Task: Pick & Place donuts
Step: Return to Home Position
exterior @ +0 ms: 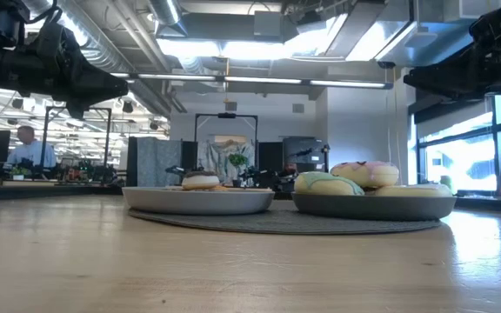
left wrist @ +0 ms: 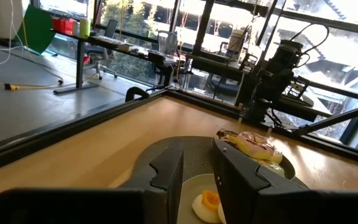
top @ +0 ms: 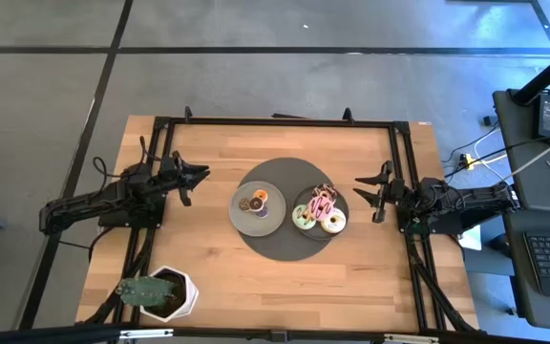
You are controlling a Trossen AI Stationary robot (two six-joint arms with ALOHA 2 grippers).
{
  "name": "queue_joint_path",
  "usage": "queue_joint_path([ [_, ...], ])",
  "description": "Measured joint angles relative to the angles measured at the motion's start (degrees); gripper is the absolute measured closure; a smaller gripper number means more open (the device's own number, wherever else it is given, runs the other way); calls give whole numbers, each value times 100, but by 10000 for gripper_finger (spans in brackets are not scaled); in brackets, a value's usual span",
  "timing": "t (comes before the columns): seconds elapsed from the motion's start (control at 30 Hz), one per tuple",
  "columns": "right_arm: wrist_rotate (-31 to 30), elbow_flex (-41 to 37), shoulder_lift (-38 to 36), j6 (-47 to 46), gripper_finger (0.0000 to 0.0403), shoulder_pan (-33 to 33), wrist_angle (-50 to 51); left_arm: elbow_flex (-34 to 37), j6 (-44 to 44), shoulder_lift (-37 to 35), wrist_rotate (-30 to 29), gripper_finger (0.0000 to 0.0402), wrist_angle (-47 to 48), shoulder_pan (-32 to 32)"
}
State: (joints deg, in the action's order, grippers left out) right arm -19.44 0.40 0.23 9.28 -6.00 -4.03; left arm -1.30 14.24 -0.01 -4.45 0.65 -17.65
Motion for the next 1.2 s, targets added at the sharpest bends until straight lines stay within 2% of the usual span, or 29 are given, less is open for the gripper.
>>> queue_joint_path([
  [1.2,0,0,2,0,261,-1,0,0,0,0,-2,323,0,0],
])
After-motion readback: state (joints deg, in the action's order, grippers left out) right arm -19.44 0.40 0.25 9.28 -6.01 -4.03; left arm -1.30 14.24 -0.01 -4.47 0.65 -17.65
